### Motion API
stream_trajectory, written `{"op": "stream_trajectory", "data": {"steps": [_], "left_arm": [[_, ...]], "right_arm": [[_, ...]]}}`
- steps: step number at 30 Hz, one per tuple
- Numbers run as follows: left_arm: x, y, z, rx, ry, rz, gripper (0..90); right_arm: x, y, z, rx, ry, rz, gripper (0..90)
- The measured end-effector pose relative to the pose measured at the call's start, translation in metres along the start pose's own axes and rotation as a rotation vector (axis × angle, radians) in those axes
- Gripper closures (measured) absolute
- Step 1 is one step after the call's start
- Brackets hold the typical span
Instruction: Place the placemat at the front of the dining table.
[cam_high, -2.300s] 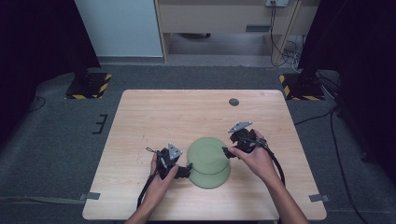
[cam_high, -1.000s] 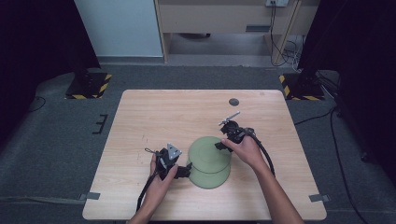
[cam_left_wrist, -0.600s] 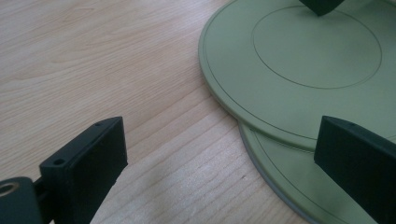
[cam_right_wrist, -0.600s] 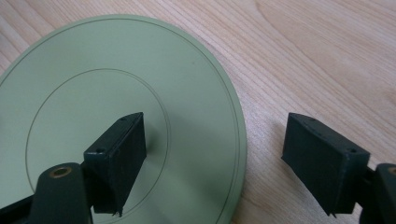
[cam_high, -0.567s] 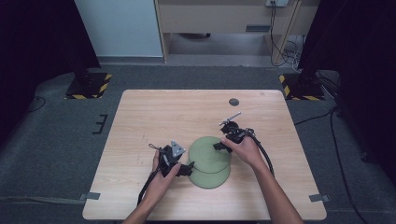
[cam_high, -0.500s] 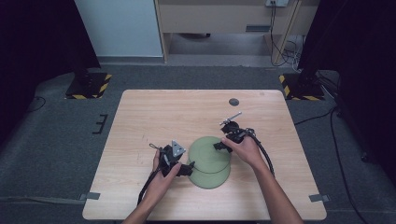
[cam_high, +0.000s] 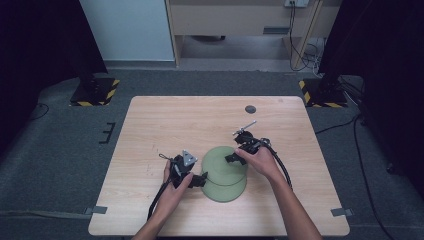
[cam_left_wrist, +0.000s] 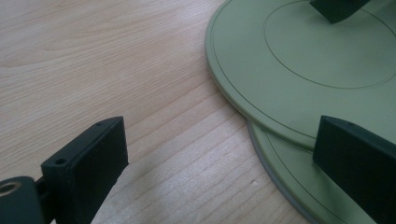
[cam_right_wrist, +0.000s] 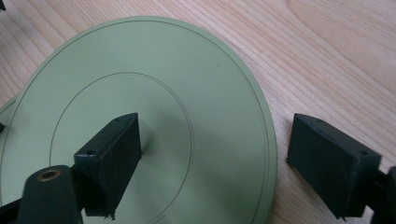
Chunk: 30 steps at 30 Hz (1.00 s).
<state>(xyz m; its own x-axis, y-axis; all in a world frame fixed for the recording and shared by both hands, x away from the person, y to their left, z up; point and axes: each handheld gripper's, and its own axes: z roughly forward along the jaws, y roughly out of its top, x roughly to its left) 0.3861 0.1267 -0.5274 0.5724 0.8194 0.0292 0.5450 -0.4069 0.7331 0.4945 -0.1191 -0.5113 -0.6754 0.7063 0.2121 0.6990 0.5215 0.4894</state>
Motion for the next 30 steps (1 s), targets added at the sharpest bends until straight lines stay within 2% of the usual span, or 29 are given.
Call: {"op": "stream_trajectory", "data": {"steps": [2, 8, 12, 20, 30], "left_arm": [[-0.0009, -0.0016, 0.0, -0.011, -0.006, 0.001, 2.7], [-0.0018, -0.0023, 0.0007, -0.002, 0.003, 0.014, 0.7], [0.0006, -0.0047, 0.0022, -0.01, -0.014, -0.022, 0.0], [-0.0007, -0.0046, 0.0018, -0.012, -0.003, -0.016, 0.0], [-0.0016, -0.0044, 0.0016, -0.011, 0.004, -0.014, 0.0]], "right_arm": [[-0.0016, -0.0007, -0.0002, -0.006, 0.011, 0.001, 17.2], [-0.0004, -0.0032, -0.0006, -0.025, 0.056, 0.006, 18.8], [0.0018, -0.0039, 0.0, -0.03, 0.043, 0.005, 19.1], [0.0022, -0.0031, -0.0027, -0.034, 0.02, 0.028, 25.4], [0.0028, -0.0023, -0.0098, -0.048, 0.004, 0.027, 30.6]]}}
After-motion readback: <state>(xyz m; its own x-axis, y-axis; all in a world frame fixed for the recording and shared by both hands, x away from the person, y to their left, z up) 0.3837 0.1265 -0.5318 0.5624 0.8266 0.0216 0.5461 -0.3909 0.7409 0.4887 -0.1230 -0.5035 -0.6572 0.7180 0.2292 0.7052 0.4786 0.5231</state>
